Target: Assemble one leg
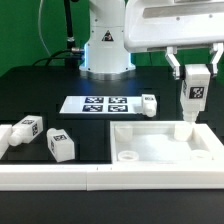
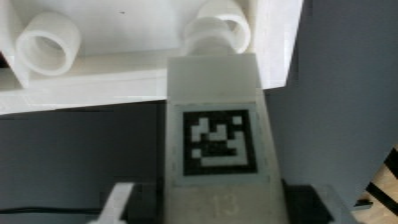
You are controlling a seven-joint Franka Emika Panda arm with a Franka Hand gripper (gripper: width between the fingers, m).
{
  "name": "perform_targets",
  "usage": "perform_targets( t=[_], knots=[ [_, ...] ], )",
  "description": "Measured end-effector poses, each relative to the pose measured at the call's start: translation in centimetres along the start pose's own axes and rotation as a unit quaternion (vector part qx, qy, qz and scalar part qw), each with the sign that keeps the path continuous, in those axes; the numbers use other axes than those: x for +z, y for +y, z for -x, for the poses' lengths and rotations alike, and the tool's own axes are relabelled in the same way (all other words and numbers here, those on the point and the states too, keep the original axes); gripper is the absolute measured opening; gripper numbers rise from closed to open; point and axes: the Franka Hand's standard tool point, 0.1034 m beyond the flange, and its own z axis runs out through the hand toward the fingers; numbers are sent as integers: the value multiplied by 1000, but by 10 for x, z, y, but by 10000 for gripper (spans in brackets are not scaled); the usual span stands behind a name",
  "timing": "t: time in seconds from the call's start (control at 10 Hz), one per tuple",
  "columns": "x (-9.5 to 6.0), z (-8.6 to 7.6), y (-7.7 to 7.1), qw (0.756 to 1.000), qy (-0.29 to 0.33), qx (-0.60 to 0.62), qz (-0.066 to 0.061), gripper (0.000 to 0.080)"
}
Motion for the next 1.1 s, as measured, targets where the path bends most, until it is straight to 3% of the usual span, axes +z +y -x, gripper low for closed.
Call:
perform_targets(
  t=[0.3,0.5,0.6,0.7,0.9,1.1],
  knots=[
    [11,-6,-4,999,52,-8,-8,287],
    [9,-13,-13,992,124,22,-20,287],
    [17,-4,-12,995,98,10,-13,287],
    [14,-7,-11,995,101,12,-13,287],
    [22,2,-10,996,91,5,-8,287],
    [26,9,-14,998,65,1,4,287]
  ],
)
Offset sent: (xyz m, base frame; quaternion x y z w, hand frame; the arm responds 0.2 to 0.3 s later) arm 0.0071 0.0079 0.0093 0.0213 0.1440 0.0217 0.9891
